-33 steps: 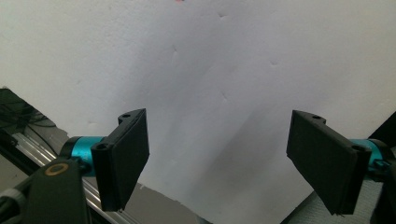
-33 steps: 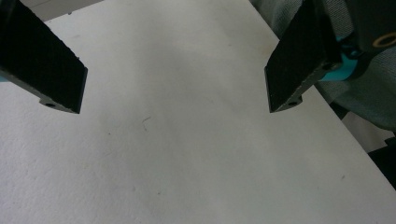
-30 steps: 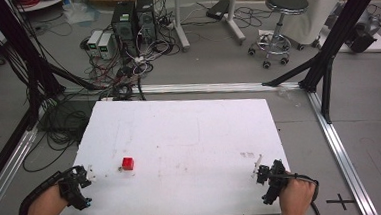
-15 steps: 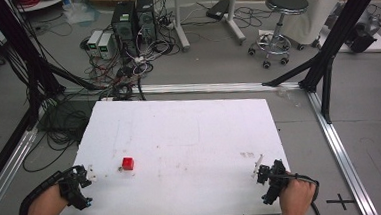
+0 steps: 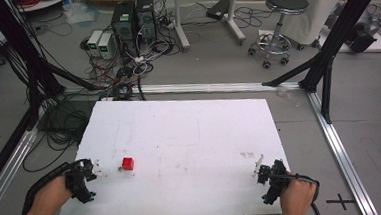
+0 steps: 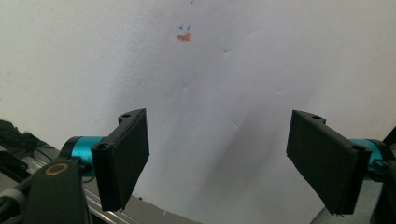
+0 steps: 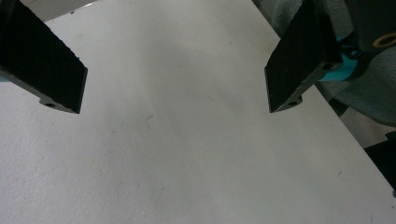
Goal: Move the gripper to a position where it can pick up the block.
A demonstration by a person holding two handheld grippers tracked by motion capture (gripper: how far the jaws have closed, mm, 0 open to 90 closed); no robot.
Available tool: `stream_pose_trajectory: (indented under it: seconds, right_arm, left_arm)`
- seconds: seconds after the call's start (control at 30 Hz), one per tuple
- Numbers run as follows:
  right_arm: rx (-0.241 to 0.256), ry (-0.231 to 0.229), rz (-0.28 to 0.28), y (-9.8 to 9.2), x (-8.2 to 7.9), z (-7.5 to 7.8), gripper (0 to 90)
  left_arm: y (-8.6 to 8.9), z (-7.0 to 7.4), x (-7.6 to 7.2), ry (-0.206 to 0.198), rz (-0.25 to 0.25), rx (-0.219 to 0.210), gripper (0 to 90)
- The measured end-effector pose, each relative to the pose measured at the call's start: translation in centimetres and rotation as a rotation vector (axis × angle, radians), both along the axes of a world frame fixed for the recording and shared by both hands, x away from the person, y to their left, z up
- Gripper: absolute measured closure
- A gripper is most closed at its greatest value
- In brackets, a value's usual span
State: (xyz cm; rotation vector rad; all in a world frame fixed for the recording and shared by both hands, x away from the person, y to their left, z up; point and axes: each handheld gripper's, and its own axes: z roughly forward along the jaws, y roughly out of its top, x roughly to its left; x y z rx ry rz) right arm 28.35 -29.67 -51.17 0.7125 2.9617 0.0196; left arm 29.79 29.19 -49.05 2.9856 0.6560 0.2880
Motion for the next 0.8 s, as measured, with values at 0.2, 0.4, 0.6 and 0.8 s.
stream_pose_trajectory:
  seconds: [0.2, 0.4, 0.6, 0.8]
  right_arm:
    - [0.003, -0.002, 0.003, -0.1, 0.0, 0.0, 5.0]
    - [0.005, 0.0, 0.007, -0.1, 0.0, -0.1, 5.0]
    - [0.006, -0.003, 0.005, -0.2, 0.0, -0.1, 5.0]
    - [0.011, -0.003, 0.003, -0.2, 0.0, -0.1, 5.0]
  left_arm:
    - [-0.4, 0.4, 1.3, 0.01, -0.05, 0.01, 21.5]
    - [-0.9, 0.8, 2.2, 0.013, -0.095, 0.03, 21.5]
    - [-1.3, 1.5, 3.5, 0.003, -0.159, 0.03, 21.6]
    - [-1.9, 2.4, 4.7, 0.003, -0.236, 0.048, 21.6]
